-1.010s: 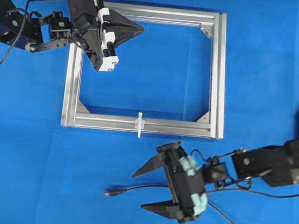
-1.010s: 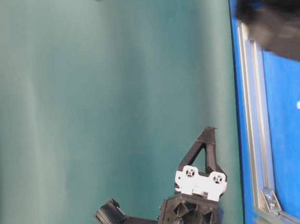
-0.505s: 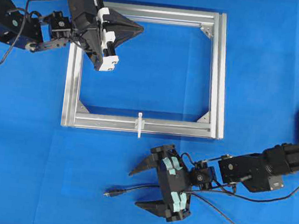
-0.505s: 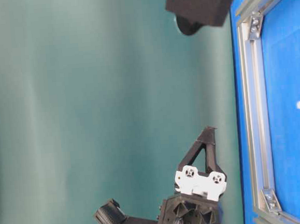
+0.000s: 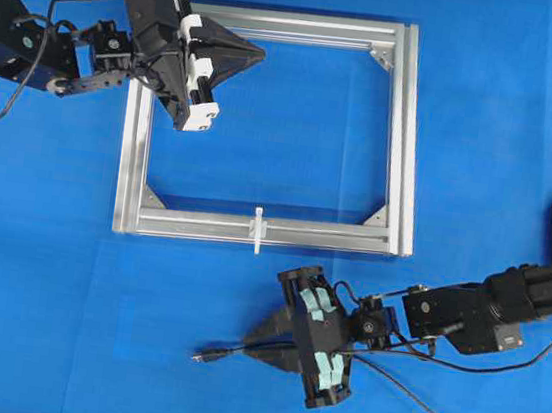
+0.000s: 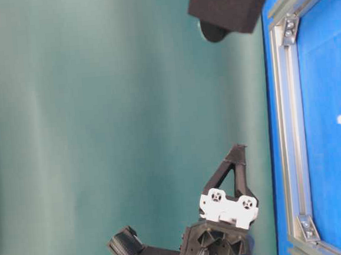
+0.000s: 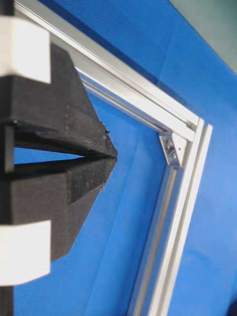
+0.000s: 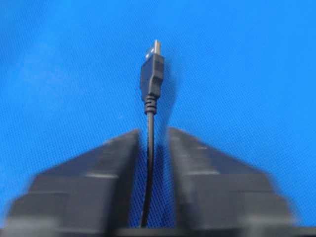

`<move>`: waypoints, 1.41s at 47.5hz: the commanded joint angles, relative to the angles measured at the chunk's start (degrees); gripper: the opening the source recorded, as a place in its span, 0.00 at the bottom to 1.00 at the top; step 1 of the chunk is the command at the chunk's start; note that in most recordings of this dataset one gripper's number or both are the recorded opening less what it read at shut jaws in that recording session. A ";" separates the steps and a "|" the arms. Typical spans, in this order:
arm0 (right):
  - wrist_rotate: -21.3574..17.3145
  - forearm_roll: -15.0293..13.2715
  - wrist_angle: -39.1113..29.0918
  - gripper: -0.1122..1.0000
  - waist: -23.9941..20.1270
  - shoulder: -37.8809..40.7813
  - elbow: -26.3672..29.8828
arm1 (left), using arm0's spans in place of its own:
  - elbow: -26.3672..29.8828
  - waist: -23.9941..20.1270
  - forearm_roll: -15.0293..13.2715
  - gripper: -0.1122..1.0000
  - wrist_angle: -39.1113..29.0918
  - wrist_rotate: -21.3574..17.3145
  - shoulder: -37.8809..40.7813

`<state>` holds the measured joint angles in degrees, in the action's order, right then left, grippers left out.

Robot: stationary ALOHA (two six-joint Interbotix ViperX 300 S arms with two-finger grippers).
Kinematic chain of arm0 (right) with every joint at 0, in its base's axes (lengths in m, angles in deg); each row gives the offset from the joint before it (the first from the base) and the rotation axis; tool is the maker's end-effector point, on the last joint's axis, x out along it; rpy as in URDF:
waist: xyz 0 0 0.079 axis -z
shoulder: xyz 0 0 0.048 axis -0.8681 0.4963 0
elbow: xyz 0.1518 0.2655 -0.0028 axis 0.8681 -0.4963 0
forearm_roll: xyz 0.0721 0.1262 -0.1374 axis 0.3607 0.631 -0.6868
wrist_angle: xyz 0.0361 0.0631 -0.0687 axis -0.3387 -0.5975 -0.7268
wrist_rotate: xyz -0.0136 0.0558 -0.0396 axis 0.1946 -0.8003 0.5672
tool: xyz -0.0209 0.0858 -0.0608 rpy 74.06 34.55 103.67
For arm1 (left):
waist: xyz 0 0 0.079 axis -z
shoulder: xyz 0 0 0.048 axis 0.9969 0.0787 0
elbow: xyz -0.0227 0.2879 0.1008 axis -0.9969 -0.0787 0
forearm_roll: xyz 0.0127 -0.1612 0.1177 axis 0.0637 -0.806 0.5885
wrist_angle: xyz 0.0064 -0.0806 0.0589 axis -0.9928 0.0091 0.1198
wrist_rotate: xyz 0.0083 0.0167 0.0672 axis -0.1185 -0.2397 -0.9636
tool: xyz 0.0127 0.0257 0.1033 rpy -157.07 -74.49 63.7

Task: Insert the wire through the string loop located in the center.
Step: 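Close the right gripper on the cable just behind the USB plug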

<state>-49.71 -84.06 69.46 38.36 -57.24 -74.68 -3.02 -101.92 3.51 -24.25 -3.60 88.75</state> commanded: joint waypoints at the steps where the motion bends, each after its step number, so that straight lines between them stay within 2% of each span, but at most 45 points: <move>1: 0.09 0.09 0.53 0.14 -0.09 -1.14 0.44 | 0.97 -0.09 0.18 0.10 0.26 0.09 -1.58; 4: 0.09 0.09 0.53 0.08 -0.09 -1.14 0.53 | 0.97 -0.18 0.18 0.10 0.26 0.09 -1.58; 22: 0.09 0.00 0.35 0.08 -0.09 -1.41 0.62 | 0.97 -0.09 0.18 0.10 0.26 0.09 -1.58; 31: 0.09 0.00 -0.44 0.08 -0.18 -5.10 -0.09 | 0.97 -0.09 0.18 0.10 0.26 0.09 -1.58; 47: 0.62 -0.35 -12.13 0.08 0.09 -16.87 -0.35 | 1.32 -0.09 0.18 0.10 0.26 0.18 -1.67; 67: 0.62 -0.35 -13.97 0.08 0.09 -19.25 -0.70 | 1.32 -0.09 0.18 0.10 -0.44 0.35 -1.67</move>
<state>-49.18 -84.23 55.22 38.36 -74.99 -75.82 -2.67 -101.92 3.51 -24.77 -3.34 88.75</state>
